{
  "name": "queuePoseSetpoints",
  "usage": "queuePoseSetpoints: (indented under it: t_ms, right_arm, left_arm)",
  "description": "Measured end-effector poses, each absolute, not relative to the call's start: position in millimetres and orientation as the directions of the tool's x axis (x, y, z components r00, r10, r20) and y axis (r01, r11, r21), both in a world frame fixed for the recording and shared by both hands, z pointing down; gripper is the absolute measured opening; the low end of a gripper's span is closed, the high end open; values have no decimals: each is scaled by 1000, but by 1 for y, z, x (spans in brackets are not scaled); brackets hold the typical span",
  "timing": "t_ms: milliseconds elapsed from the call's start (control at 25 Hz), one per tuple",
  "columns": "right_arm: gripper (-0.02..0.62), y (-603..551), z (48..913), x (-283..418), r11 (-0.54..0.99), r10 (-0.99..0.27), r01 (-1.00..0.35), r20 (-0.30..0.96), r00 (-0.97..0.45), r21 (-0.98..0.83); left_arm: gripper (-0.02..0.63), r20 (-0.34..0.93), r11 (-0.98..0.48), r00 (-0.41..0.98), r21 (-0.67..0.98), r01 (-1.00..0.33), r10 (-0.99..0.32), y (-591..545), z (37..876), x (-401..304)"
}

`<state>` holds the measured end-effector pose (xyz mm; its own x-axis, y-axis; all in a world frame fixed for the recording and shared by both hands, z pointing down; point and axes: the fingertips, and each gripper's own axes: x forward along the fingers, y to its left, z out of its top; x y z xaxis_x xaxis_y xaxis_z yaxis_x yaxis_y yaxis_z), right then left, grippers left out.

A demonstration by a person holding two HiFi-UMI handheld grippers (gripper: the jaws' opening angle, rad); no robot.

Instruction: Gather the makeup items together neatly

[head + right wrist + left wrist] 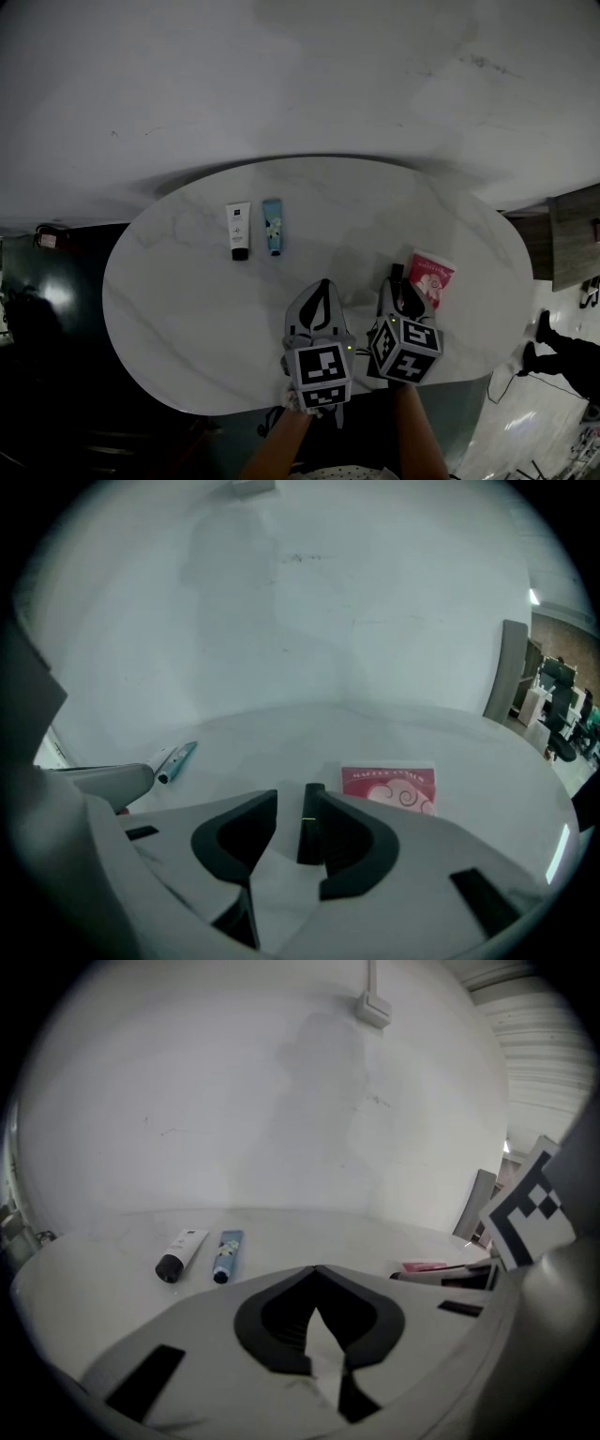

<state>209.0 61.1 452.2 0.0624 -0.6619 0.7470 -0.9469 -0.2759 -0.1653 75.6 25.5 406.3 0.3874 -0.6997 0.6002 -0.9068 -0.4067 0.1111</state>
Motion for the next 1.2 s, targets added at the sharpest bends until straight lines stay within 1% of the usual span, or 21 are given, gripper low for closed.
queuePoseSetpoints:
  t_ms: [960,1120,1200]
  right_arm:
    - [150,63,480,213,-309,-590,-947,798,119,-87]
    - [139,63,481,214,-321,-585,-945,798,142,-67]
    - [110,63,482,214,-323,-581,-945,799,153,-53]
  left_arm:
    - [28,625,-374,371,135,-918,-687,19,422,65]
    - [28,629,-372,369,134,-918,-684,19,425,63]
    - [28,631,-371,368,134,-919,-683,20,426,62]
